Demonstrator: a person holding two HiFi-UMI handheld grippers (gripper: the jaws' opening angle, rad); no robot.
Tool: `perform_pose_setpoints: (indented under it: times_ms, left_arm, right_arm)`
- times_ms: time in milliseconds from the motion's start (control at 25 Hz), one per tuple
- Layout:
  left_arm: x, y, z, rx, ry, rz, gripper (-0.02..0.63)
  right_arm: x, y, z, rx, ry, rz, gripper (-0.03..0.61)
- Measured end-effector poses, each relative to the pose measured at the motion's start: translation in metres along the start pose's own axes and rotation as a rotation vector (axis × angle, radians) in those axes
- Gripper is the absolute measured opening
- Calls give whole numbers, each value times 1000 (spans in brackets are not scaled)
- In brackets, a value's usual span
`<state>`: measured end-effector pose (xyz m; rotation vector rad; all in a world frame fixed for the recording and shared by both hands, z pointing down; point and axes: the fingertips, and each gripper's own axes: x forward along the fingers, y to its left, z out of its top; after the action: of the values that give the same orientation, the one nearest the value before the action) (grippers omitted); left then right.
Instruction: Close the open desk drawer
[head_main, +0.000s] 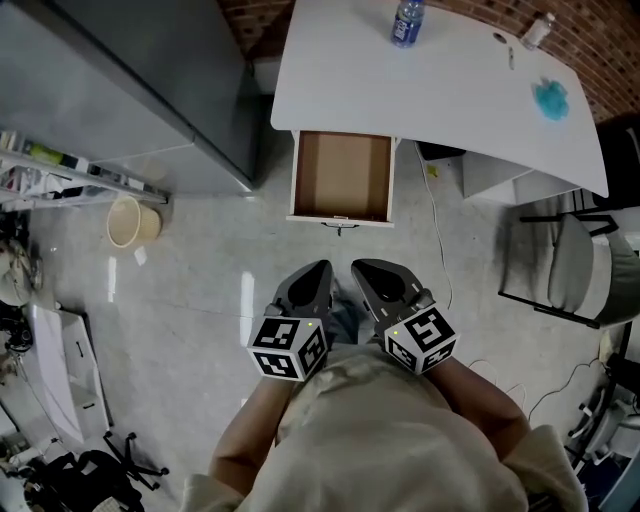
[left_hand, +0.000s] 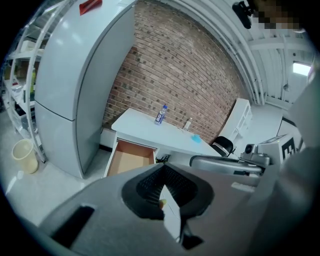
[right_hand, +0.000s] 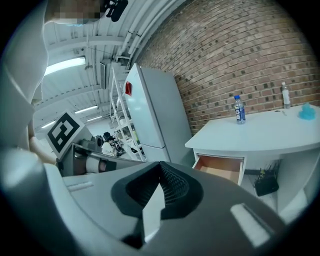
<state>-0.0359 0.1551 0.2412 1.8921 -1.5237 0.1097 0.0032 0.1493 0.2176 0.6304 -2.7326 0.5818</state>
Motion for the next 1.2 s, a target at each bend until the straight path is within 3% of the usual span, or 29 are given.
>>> perform_pose_setpoints:
  times_ms: [760,1200]
  left_arm:
    - [54,73,-17,16,145,-51,2]
    - [84,108,-62,20,224,-60,0]
  right_arm:
    - [70,-42,-45,269,16,-131,2]
    - [91,-77,-97,377,33,-201,2]
